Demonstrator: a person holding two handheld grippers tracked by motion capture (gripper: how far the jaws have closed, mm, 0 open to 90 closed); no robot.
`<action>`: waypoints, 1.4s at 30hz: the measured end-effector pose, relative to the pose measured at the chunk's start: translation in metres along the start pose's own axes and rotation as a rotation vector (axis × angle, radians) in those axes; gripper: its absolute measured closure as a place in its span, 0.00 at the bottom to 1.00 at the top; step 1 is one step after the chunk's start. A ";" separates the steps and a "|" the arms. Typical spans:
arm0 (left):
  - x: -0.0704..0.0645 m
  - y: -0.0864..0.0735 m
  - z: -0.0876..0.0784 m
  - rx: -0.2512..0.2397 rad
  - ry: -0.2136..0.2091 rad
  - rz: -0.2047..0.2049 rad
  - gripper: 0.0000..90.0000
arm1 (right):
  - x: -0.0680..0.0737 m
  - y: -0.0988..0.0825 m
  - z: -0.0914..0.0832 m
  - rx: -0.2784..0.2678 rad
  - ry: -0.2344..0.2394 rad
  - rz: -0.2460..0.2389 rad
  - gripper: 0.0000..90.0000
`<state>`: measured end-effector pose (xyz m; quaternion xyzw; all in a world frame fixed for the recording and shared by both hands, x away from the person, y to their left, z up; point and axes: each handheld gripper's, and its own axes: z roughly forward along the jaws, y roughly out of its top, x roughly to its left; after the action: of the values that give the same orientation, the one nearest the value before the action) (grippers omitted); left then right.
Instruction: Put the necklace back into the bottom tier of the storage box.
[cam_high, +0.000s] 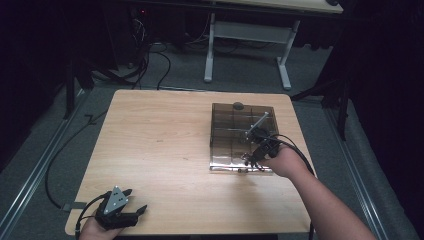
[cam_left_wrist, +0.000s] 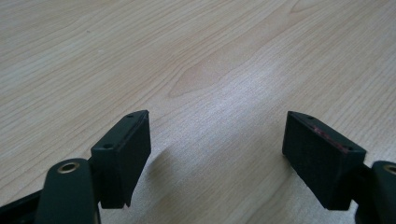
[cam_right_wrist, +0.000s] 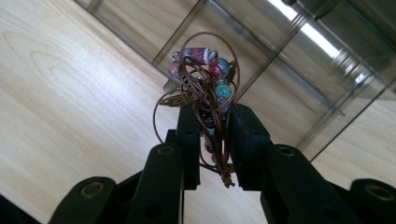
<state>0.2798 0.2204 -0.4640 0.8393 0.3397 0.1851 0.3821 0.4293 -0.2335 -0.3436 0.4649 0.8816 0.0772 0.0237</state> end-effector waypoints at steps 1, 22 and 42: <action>0.000 0.000 0.000 0.003 -0.001 0.001 0.27 | 0.000 0.002 0.001 0.001 0.005 0.015 0.84; 0.000 0.000 0.000 0.006 -0.001 0.007 0.27 | -0.006 0.024 0.030 0.026 -0.005 -0.005 0.83; 0.000 0.000 0.000 0.002 -0.004 0.002 0.27 | 0.001 0.035 0.063 0.084 -0.034 -0.006 0.83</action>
<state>0.2800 0.2205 -0.4639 0.8404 0.3380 0.1833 0.3820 0.4640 -0.2059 -0.4007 0.4640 0.8851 0.0322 0.0195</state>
